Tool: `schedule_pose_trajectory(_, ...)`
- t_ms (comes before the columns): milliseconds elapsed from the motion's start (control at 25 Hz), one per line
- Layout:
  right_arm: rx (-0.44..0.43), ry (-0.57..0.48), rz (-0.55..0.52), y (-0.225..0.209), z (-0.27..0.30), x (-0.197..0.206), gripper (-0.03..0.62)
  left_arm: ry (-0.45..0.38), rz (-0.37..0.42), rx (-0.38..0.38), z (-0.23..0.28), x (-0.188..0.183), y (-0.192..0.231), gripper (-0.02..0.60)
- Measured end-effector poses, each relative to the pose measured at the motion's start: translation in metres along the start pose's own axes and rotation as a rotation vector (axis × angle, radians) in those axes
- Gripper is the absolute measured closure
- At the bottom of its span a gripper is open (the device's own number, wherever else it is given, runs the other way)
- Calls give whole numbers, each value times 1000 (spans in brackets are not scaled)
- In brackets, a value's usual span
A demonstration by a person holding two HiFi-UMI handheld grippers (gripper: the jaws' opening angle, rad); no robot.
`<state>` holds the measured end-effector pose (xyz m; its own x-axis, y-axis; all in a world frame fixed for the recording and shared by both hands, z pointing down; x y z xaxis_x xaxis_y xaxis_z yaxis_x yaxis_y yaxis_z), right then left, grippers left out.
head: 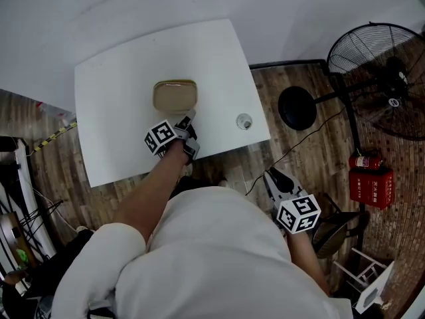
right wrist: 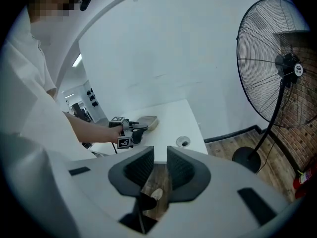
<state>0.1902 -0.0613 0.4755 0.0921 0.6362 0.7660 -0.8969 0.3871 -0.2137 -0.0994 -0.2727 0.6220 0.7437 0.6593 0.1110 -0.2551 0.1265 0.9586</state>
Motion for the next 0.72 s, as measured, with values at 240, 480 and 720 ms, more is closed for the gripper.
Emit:
schedule_pose_trajectory(240,-14,-11,-3,3,0,1,511,12,31,22,-11,4,-7,528)
schedule_pose_trajectory(480,-35,-45,-27,6,-2,1,567,15,73,90,-25,8,-32,534)
schedule_pose_trajectory(720,-92,-64,-58,7,-5,4,586,-4,91,173,-46,23,-61,535)
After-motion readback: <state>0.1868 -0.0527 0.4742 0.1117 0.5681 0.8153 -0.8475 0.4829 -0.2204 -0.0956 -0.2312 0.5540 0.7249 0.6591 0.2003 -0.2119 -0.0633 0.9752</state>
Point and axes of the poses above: the fingertips, and each gripper's own axes: z forward along the fingers, y to its left, x out of its underside, the point moved 6 cm from there along -z, backward along the fingers, and after that the axes turned 4 degrees about -z, right-handed, at the moved point
